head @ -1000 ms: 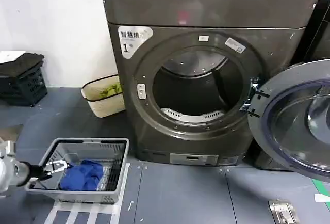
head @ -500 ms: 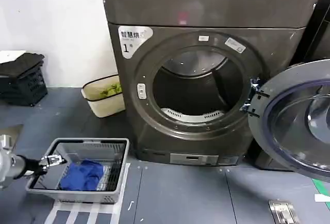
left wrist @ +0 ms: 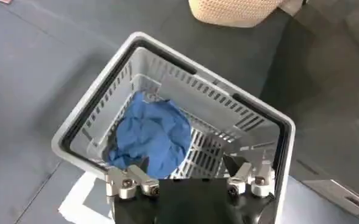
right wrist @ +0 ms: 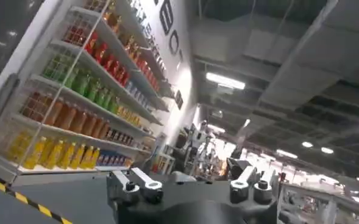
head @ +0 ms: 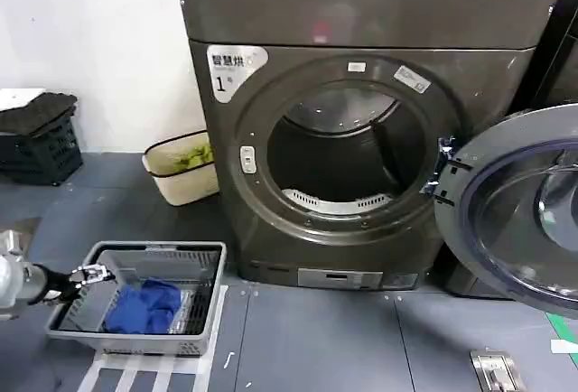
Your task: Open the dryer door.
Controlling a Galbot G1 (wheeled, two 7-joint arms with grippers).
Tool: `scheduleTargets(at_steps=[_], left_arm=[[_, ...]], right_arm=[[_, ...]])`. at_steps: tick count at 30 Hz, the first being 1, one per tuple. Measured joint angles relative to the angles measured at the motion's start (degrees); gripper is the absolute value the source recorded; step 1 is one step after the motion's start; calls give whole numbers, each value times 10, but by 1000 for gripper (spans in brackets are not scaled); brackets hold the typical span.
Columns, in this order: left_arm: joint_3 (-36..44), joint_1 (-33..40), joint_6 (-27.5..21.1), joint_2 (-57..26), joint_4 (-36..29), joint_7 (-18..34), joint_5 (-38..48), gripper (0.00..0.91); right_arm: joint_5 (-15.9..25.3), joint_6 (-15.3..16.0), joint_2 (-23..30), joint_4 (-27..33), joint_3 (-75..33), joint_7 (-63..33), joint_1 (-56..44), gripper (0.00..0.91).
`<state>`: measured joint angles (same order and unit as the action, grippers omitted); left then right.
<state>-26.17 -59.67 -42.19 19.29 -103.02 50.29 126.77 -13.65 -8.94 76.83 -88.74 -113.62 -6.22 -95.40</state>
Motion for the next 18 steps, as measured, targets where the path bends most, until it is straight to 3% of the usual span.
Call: scheduleTargets(at_steps=[18], left_arm=[[37,25,0,8,10,-2,-9,907]], right_arm=[[1,0,0,-1,-1,2,1,907]])
